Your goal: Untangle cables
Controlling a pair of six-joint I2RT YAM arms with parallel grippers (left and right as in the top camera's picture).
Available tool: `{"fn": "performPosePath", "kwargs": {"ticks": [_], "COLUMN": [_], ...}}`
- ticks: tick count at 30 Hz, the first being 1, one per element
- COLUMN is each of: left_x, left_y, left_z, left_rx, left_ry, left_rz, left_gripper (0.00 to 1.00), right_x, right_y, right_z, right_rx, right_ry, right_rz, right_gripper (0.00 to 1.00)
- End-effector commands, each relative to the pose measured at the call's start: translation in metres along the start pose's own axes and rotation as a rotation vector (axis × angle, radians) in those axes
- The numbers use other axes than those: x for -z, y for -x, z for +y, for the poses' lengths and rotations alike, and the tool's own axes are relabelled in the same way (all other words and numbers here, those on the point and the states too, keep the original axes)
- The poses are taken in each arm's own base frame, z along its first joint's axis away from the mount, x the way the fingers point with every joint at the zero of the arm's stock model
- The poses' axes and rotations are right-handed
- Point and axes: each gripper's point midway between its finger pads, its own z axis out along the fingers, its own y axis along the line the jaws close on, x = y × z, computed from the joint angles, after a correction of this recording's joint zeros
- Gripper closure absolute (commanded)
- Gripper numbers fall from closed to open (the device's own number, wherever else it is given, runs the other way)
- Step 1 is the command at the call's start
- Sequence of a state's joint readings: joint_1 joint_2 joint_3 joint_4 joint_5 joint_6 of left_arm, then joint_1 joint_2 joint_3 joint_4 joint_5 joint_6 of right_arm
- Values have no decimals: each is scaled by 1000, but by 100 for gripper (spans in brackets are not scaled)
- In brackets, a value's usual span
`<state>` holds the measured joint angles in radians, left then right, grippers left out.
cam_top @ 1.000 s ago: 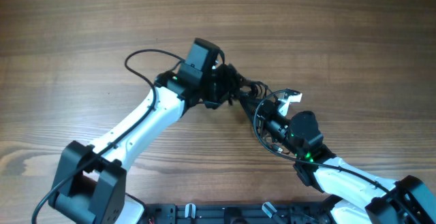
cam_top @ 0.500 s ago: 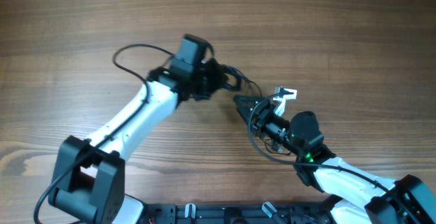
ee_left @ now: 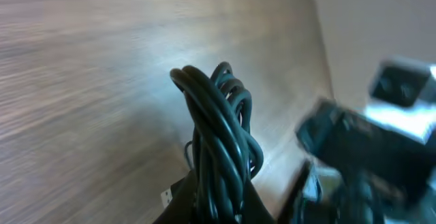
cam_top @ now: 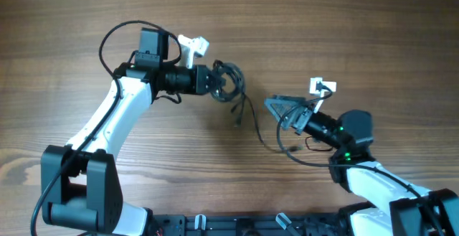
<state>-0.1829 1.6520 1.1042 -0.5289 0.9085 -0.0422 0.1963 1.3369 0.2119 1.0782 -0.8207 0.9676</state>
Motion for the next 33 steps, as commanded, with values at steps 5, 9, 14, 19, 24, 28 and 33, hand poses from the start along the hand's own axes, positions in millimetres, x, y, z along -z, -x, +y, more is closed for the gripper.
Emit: {"fn": "performPosePath", "kwargs": {"ticks": [5, 9, 14, 19, 24, 28, 33], "left_x": [-11, -27, -38, -42, -48, -50, -56], "left_y": [-36, -55, -69, -70, -64, -54, -35], "left_z": [-68, -87, -98, -87, -54, -54, -55], "left_rx": [-293, -326, -353, -322, -129, 38, 307], "left_ry": [-298, -329, -336, -256, -32, -11, 20], "left_rz": [111, 181, 231, 248, 250, 214, 141], "left_gripper": [96, 96, 96, 82, 42, 26, 28], "right_x": [3, 3, 3, 4, 3, 3, 6], "right_y": [-21, -25, -27, -29, -19, -4, 9], "right_z": [-6, -10, -11, -9, -18, -31, -42], "right_rx": [138, 115, 102, 78, -85, -240, -367], "right_ry": [13, 1, -6, 5, -53, -124, -173], "right_rz": [102, 119, 124, 137, 77, -23, -118], "right_gripper": [18, 26, 72, 96, 96, 96, 96]}}
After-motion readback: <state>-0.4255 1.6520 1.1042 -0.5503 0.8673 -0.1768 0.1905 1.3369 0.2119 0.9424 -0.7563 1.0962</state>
